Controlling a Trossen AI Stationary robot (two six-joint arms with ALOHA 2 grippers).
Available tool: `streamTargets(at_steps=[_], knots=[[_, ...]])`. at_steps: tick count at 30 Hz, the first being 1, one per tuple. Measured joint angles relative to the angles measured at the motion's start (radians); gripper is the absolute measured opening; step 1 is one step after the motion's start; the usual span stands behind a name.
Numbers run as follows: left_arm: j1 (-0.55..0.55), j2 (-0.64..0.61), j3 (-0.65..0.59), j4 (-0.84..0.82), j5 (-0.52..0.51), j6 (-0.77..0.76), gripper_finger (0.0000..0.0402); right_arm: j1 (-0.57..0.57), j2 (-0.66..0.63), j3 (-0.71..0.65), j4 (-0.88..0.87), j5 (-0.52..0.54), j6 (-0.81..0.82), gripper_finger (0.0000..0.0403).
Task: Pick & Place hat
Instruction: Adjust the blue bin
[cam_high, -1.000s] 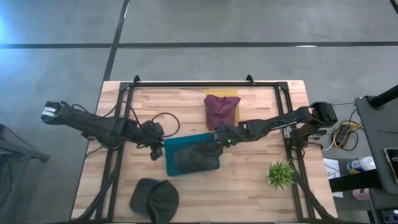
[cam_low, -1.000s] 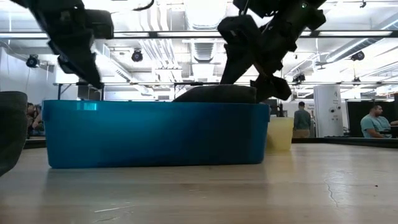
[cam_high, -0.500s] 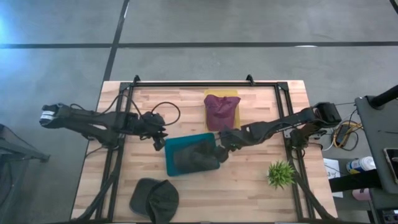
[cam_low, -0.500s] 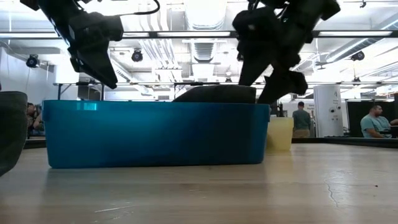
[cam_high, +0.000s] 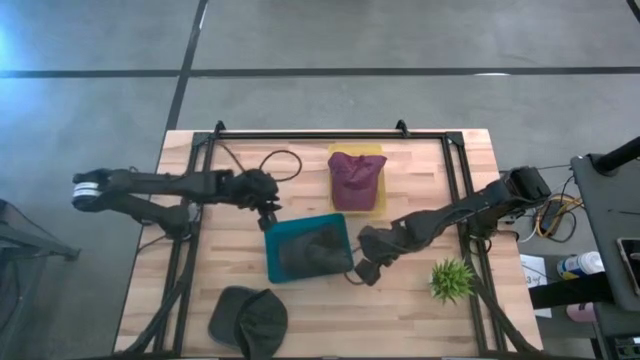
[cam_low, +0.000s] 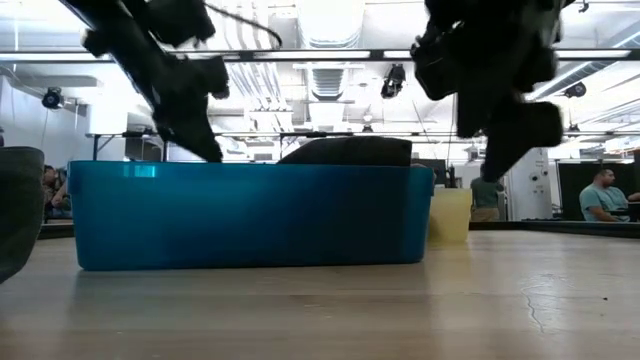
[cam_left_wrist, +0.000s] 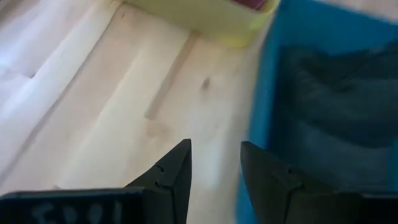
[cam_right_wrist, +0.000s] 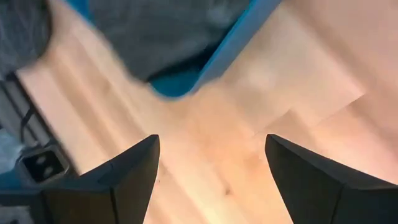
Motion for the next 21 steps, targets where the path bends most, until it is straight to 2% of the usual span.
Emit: streamTargets(at_steps=[5, 8, 16, 21], knots=[[0.092, 0.109, 0.001, 0.005, 0.017, 0.177, 0.0131, 0.027, 0.026, 0.0, 0.04, -0.024, 0.037, 0.0288], [0.133, 0.182, 0.001, 0.007, 0.099, 0.239, 0.0131, 0.029, 0.068, -0.001, 0.099, -0.024, 0.043, 0.0288], [0.124, 0.293, 0.0, -0.103, 0.358, 0.174, 0.0131, -0.037, 0.18, -0.002, 0.267, -0.017, 0.05, 0.0279], [0.072, 0.269, -0.012, -0.24, 0.374, 0.169, 0.0131, -0.114, 0.218, -0.002, 0.401, -0.019, 0.019, 0.0276]])
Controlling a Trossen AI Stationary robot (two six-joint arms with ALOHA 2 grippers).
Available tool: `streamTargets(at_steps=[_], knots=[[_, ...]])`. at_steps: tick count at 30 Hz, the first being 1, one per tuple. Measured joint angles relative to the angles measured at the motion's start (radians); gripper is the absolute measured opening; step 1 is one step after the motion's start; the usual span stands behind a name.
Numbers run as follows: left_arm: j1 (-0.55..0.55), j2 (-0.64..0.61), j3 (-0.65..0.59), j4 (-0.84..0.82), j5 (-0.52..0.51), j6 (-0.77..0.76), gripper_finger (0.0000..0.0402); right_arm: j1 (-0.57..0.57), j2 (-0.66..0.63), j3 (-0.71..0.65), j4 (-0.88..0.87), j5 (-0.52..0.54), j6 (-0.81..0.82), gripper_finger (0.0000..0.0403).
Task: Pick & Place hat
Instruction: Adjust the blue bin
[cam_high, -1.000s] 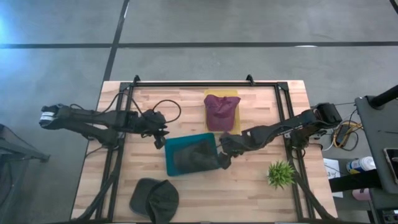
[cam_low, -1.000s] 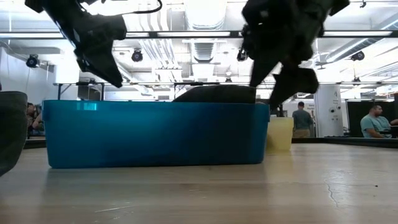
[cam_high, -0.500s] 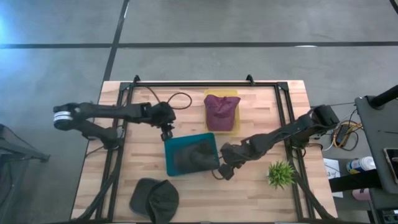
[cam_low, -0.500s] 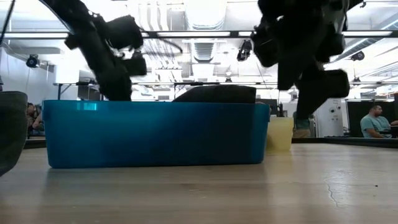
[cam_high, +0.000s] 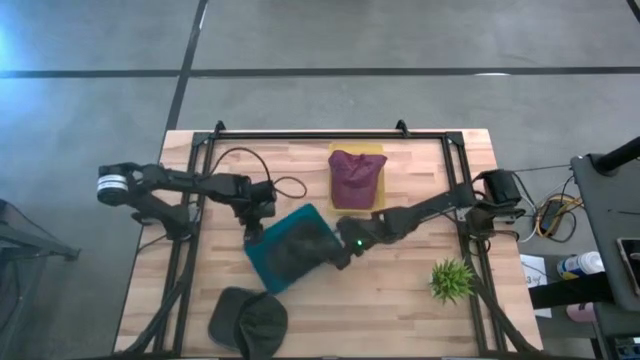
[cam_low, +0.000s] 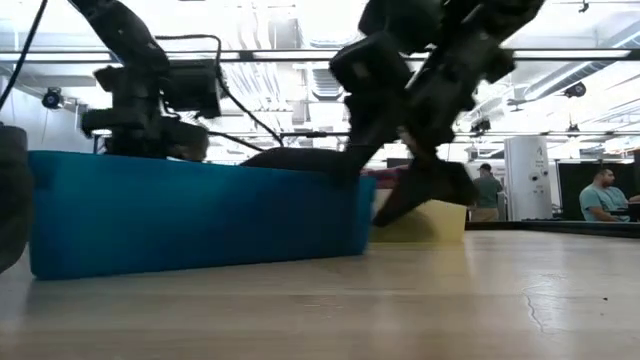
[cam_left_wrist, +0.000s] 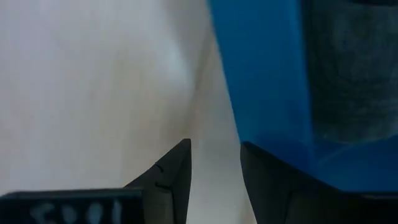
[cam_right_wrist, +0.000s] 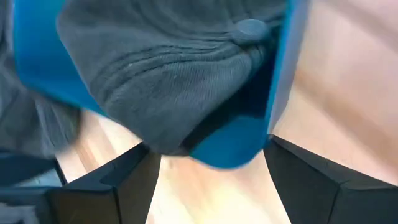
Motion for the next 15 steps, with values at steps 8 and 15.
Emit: streamTargets(at_steps=[8, 15], knots=[[-0.037, -0.125, -0.06, 0.009, -0.009, -0.125, 0.0131, -0.138, 0.005, 0.046, 0.002, 0.102, -0.069, 0.0276], [-0.038, -0.162, -0.063, 0.052, -0.008, -0.177, 0.0131, -0.201, 0.002, 0.127, -0.027, 0.294, -0.101, 0.0269]])
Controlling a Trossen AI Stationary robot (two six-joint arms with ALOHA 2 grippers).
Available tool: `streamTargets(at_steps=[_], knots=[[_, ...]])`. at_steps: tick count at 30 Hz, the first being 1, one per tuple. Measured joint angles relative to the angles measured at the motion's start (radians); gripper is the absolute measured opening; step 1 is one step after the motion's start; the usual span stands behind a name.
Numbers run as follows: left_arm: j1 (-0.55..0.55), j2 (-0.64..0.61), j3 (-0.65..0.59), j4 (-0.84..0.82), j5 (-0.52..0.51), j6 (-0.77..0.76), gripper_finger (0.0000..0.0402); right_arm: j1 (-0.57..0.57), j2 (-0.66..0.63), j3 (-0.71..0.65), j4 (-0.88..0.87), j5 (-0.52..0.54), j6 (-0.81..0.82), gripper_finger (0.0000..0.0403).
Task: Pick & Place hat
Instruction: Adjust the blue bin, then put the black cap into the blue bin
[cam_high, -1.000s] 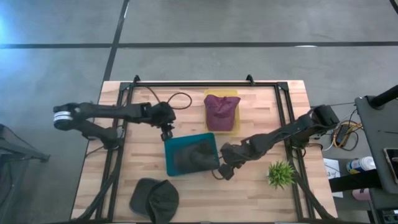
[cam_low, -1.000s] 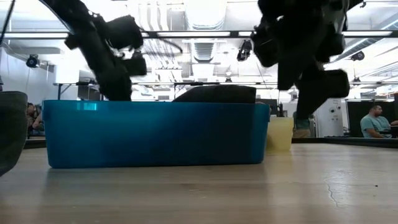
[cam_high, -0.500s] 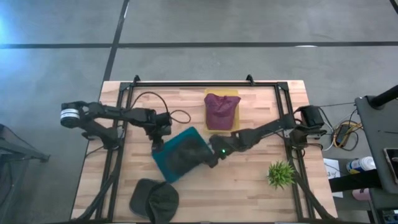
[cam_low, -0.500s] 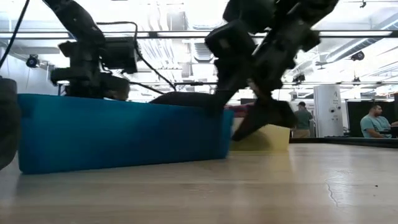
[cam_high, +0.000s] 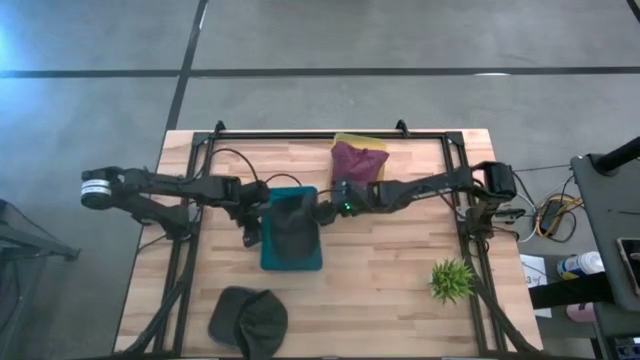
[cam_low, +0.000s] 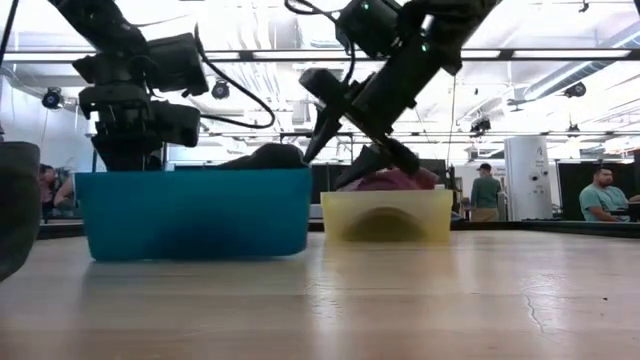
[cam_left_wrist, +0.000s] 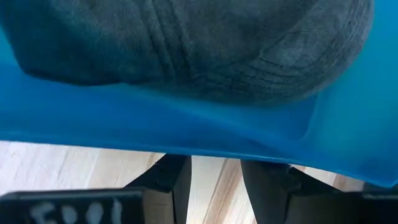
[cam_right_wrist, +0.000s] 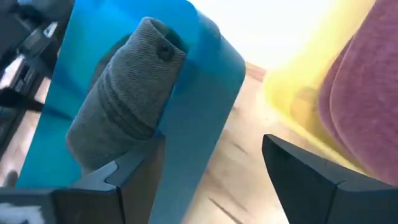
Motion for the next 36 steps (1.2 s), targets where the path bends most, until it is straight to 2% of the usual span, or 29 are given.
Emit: streamTargets(at_steps=[3, 10, 17, 21, 24, 30, 36], knots=[[0.0, -0.004, 0.0, -0.007, -0.008, 0.0, 0.0131, 0.004, -0.007, 0.042, -0.069, -0.021, -0.048, 0.0266], [0.002, -0.062, 0.006, -0.03, -0.143, -0.042, 0.0131, 0.074, -0.014, 0.089, -0.267, -0.078, -0.103, 0.0266], [-0.008, -0.149, 0.006, -0.038, -0.141, -0.185, 0.0131, 0.122, -0.018, 0.067, -0.298, -0.07, -0.092, 0.0263], [-0.055, -0.164, 0.003, -0.042, -0.142, -0.24, 0.0131, 0.145, -0.018, 0.064, -0.294, -0.012, -0.094, 0.0259], [-0.126, -0.163, 0.0, -0.054, -0.143, -0.295, 0.0131, 0.138, -0.018, 0.069, -0.274, 0.07, -0.151, 0.0258], [-0.37, -0.163, 0.044, -0.052, -0.182, -0.51, 0.0131, 0.152, -0.066, 0.101, -0.27, 0.116, -0.257, 0.026], [-0.706, -0.144, 0.151, -0.055, -0.379, -0.719, 0.0131, 0.268, -0.109, 0.099, -0.277, 0.103, -0.315, 0.026]])
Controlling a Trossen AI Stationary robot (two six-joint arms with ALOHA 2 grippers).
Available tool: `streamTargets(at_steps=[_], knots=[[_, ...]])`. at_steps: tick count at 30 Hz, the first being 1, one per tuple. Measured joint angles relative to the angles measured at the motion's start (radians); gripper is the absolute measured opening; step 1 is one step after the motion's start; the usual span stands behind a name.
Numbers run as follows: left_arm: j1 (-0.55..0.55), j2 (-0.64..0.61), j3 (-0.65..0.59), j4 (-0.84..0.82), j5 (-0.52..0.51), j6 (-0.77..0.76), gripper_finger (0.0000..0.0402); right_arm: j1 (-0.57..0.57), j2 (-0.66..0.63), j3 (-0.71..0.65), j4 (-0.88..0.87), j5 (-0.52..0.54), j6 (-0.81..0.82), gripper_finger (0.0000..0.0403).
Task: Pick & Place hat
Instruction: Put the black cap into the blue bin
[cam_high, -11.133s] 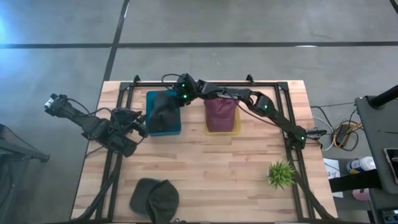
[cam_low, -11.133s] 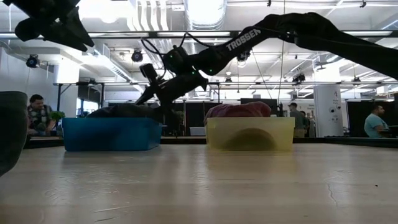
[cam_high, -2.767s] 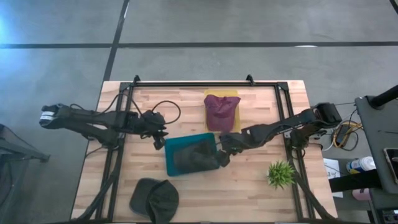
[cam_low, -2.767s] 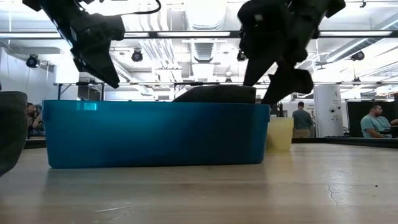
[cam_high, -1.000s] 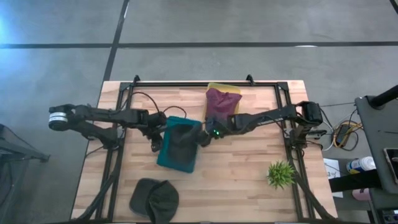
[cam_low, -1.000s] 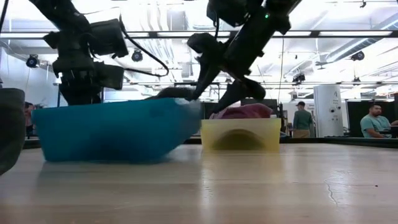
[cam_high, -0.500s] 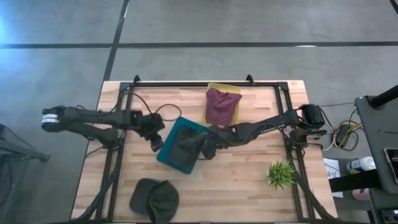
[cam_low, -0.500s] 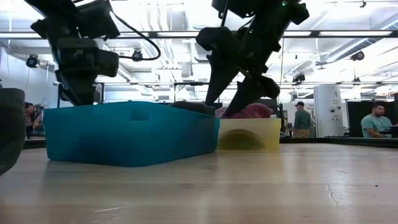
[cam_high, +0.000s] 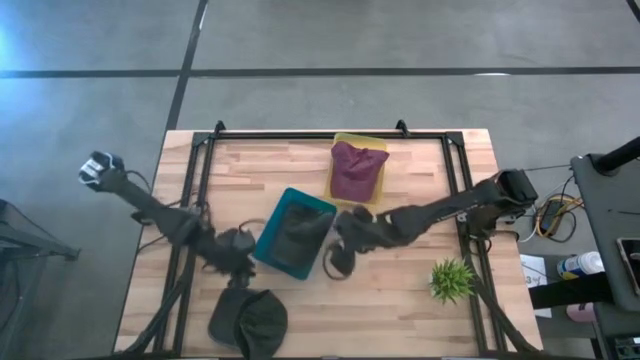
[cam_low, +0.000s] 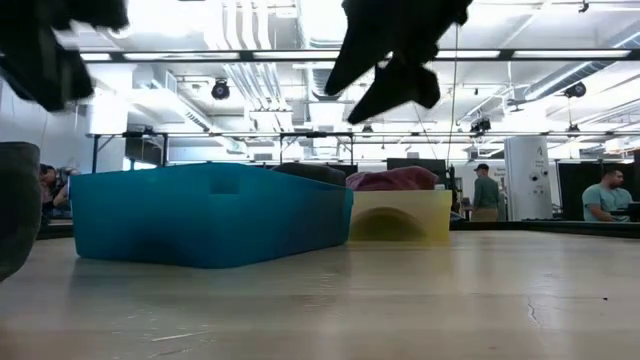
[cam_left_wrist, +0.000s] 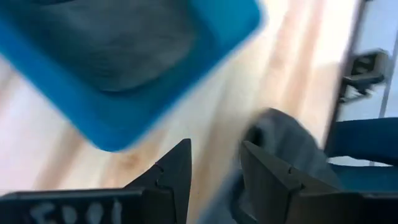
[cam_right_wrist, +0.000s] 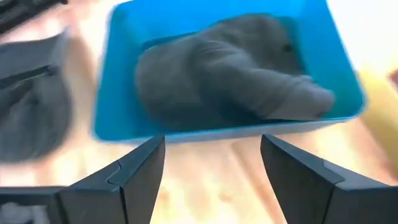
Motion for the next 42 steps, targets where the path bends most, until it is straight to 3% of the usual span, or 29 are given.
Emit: streamTargets(at_steps=[4, 9, 15, 18, 22, 26, 36, 42], knots=[[-0.159, 0.06, 0.059, -0.006, -0.087, -0.048, 0.0131, 0.091, 0.003, 0.001, 0.018, -0.004, -0.011, 0.026], [-0.231, 0.18, 0.091, -0.051, -0.093, -0.036, 0.0131, 0.186, 0.026, 0.001, 0.101, 0.004, 0.048, 0.026], [-0.237, 0.258, 0.087, -0.244, -0.121, 0.124, 0.0131, 0.284, 0.046, 0.002, 0.139, 0.093, 0.202, 0.026], [-0.237, 0.256, 0.069, -0.236, -0.153, 0.279, 0.0131, 0.321, 0.057, 0.005, 0.138, 0.116, 0.258, 0.026], [-0.235, 0.232, 0.02, -0.16, -0.033, 0.425, 0.0131, 0.357, 0.065, 0.009, 0.134, 0.126, 0.319, 0.026], [-0.234, 0.208, -0.02, -0.115, 0.032, 0.448, 0.0131, 0.368, 0.063, 0.014, 0.134, 0.133, 0.363, 0.026], [-0.234, 0.181, -0.158, 0.182, 0.151, 0.382, 0.0131, 0.367, 0.157, 0.119, 0.134, 0.131, 0.344, 0.026], [-0.234, 0.181, -0.2, 0.23, 0.203, 0.27, 0.0115, 0.366, 0.231, 0.199, 0.071, 0.104, 0.326, 0.026]])
